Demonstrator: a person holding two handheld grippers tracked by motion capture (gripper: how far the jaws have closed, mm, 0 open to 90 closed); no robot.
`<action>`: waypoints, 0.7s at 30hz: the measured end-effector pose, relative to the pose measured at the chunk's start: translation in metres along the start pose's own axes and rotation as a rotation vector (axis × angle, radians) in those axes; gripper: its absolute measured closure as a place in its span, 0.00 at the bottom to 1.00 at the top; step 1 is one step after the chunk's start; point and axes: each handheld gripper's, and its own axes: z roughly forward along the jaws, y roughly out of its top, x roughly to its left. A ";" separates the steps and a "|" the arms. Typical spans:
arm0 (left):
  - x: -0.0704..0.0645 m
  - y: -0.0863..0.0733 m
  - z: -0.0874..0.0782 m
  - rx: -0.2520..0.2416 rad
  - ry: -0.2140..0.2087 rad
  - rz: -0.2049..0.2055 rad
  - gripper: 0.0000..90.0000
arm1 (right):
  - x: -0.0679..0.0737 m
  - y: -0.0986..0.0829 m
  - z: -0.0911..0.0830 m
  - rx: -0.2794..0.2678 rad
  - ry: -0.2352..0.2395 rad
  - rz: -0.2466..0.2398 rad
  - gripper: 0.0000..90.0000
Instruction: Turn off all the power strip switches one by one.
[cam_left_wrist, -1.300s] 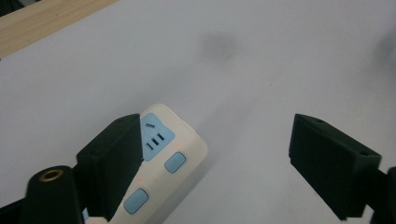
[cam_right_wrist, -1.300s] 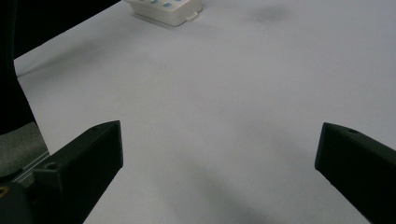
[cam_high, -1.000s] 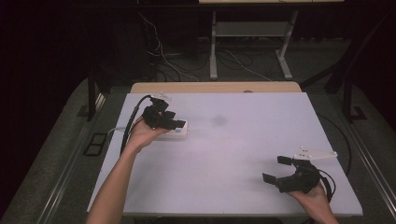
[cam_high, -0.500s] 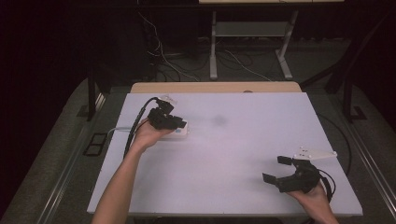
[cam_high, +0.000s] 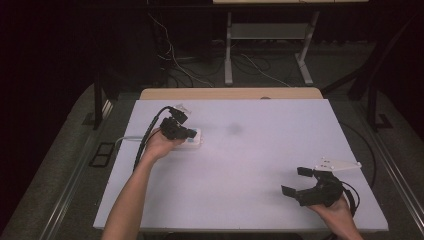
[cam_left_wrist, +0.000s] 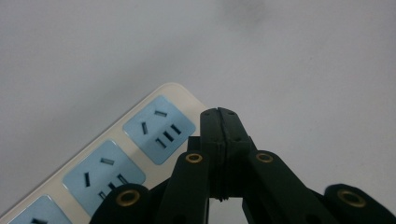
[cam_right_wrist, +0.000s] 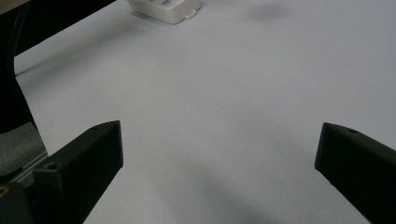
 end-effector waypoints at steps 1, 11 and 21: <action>0.001 -0.001 0.001 0.001 -0.001 0.001 0.99 | 0.000 0.000 0.000 0.001 0.000 0.001 0.01; 0.005 -0.005 0.008 0.036 0.010 -0.004 0.99 | 0.000 0.000 0.000 0.004 0.001 0.002 0.01; 0.008 -0.006 0.009 0.029 -0.025 -0.026 0.99 | 0.000 0.000 0.000 0.001 -0.002 -0.004 0.01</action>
